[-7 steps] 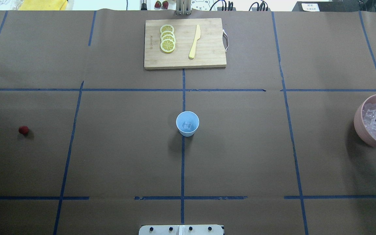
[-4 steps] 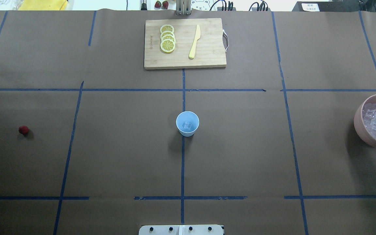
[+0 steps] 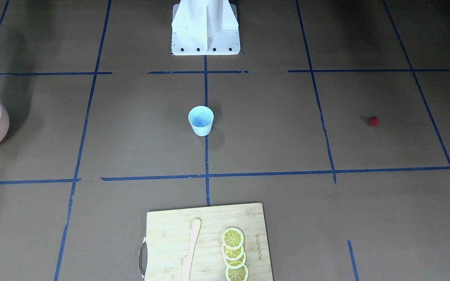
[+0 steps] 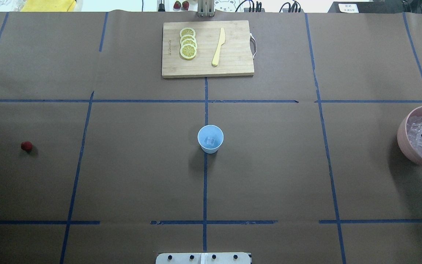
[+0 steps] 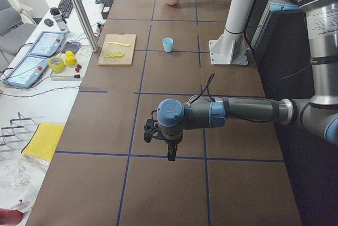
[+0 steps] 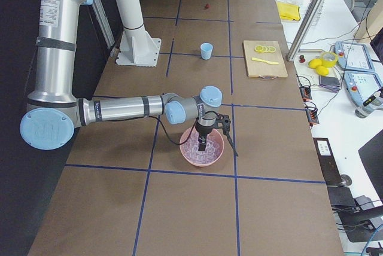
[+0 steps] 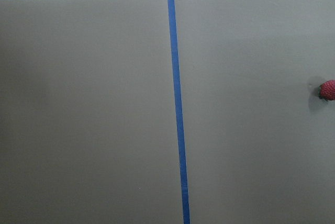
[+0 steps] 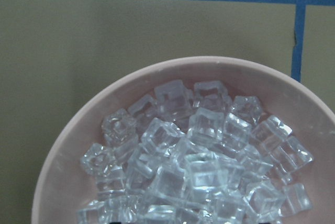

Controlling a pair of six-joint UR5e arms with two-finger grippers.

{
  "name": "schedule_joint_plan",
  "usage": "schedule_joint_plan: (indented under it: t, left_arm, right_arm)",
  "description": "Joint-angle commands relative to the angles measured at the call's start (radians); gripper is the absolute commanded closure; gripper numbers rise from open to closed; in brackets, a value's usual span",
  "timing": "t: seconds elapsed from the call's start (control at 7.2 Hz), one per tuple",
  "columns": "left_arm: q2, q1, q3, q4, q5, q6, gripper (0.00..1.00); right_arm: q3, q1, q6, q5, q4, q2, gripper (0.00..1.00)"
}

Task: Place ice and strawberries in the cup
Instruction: 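Move the right gripper back into the pink bowl and grasp another ice cube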

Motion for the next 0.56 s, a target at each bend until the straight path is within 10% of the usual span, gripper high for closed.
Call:
schedule_joint_plan:
  t: [0.0,0.42]
  left_arm:
    - [0.0,0.0,-0.002,0.0,0.0,0.0,0.0]
    - [0.002,0.0,-0.002,0.0,0.0,0.0,0.0]
  right_arm:
    - [0.0,-0.02,0.022,0.002,0.002,0.001,0.14]
    - [0.003,-0.034,0.027,0.001,0.004,0.001,0.47]
